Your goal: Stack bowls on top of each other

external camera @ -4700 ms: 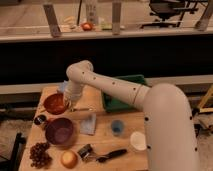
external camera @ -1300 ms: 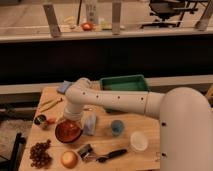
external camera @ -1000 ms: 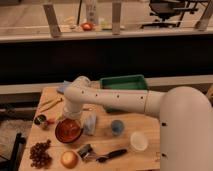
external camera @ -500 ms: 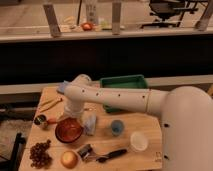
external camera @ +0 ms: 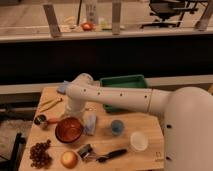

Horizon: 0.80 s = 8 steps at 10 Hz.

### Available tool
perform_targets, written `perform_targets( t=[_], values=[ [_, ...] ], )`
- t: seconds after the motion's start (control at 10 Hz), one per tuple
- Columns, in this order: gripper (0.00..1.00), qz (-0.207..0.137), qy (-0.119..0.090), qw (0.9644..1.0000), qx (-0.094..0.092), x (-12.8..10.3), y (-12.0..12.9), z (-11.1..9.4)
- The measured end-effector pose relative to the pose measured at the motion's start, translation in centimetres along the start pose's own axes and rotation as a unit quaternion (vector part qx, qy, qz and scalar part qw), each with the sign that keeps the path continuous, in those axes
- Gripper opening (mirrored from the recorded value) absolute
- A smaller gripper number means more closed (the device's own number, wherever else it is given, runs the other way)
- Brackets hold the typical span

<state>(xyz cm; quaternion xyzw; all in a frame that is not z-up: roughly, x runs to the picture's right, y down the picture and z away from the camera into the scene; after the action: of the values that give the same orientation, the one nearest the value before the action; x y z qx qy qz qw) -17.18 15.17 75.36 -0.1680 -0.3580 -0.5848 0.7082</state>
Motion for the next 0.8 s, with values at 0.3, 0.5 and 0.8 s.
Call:
perform_targets(
  t=[0.3, 0.5, 0.8],
  values=[
    [0.80, -0.001, -0.001, 1.0000, 0.004, 0.09, -0.06, -0.12],
    [0.80, -0.001, -0.001, 1.0000, 0.004, 0.10, -0.07, -0.12],
    [0.80, -0.001, -0.001, 1.0000, 0.004, 0.10, -0.06, -0.13]
  ],
)
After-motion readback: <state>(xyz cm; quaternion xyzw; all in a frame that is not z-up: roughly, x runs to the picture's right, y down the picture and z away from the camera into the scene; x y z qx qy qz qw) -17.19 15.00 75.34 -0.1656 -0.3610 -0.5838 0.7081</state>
